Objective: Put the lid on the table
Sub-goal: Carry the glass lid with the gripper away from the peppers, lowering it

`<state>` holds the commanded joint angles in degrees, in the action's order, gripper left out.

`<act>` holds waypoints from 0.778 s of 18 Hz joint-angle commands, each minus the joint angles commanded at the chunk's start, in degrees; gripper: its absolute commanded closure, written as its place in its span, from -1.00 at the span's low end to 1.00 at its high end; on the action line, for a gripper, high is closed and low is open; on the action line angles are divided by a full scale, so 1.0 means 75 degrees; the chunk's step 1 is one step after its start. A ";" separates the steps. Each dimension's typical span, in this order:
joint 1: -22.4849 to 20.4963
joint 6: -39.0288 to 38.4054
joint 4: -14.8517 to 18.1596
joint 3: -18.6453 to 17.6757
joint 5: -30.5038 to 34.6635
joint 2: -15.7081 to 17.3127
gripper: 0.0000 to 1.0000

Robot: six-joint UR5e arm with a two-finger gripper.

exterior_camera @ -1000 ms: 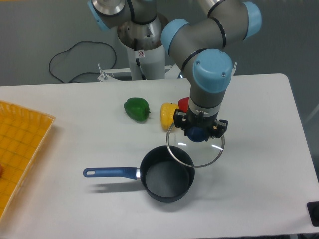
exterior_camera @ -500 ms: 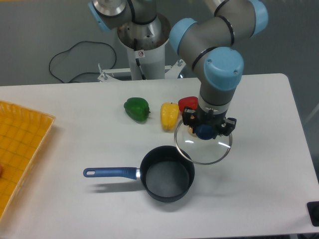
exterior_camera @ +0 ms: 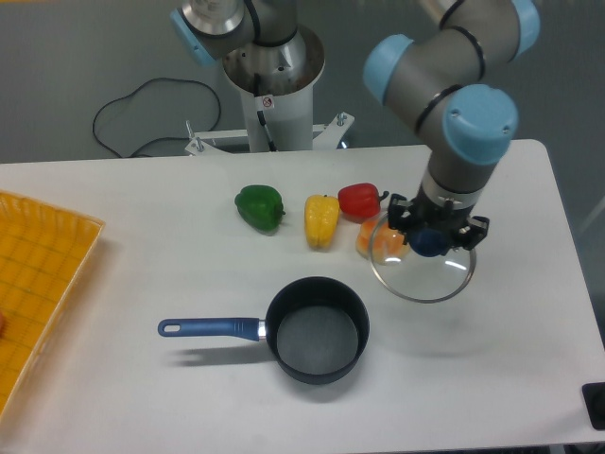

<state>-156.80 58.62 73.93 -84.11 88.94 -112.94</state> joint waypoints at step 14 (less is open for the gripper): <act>-0.0024 0.0246 -0.1008 0.0047 0.0000 -0.0961 0.02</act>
<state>-156.97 60.47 66.37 -83.76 88.95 -120.14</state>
